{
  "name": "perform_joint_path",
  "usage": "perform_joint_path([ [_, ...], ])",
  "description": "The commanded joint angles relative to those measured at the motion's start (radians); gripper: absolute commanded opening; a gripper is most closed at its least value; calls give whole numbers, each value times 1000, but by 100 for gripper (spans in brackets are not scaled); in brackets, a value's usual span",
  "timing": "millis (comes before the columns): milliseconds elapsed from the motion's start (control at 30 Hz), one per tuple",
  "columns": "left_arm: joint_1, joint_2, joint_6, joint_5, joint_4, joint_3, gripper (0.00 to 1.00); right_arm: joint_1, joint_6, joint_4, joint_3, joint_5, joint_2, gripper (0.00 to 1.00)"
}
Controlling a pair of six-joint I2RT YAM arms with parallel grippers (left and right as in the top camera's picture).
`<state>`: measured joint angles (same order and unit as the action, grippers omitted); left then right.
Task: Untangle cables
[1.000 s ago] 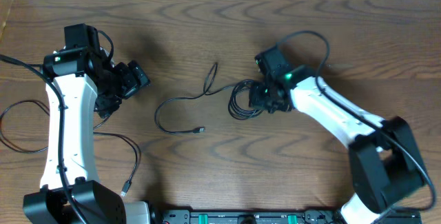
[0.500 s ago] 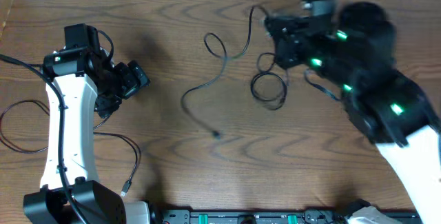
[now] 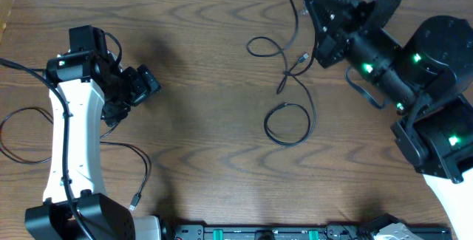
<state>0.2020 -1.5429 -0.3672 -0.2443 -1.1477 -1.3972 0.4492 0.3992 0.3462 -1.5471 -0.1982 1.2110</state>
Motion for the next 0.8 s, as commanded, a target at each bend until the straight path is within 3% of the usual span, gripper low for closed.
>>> perform_joint_path([
  [0, 2, -11, -1, 10, -3, -1, 98, -51, 105, -142, -8, 12, -1, 1],
  [133, 2, -11, -1, 10, -3, 0, 98, -166, 201, -362, -64, 12, -14, 1],
  [233, 2, -11, -1, 10, -3, 0, 98, -205, 178, -343, -99, 12, -14, 1],
  [400, 2, -11, -1, 10, -3, 0, 98, -205, 77, -58, -99, 11, 13, 1],
  [567, 2, -11, -1, 10, -3, -1, 98, -205, 74, 279, -98, -73, 118, 1],
  [767, 2, -11, -1, 10, -3, -1, 98, -205, 70, 305, -98, -360, 243, 1],
])
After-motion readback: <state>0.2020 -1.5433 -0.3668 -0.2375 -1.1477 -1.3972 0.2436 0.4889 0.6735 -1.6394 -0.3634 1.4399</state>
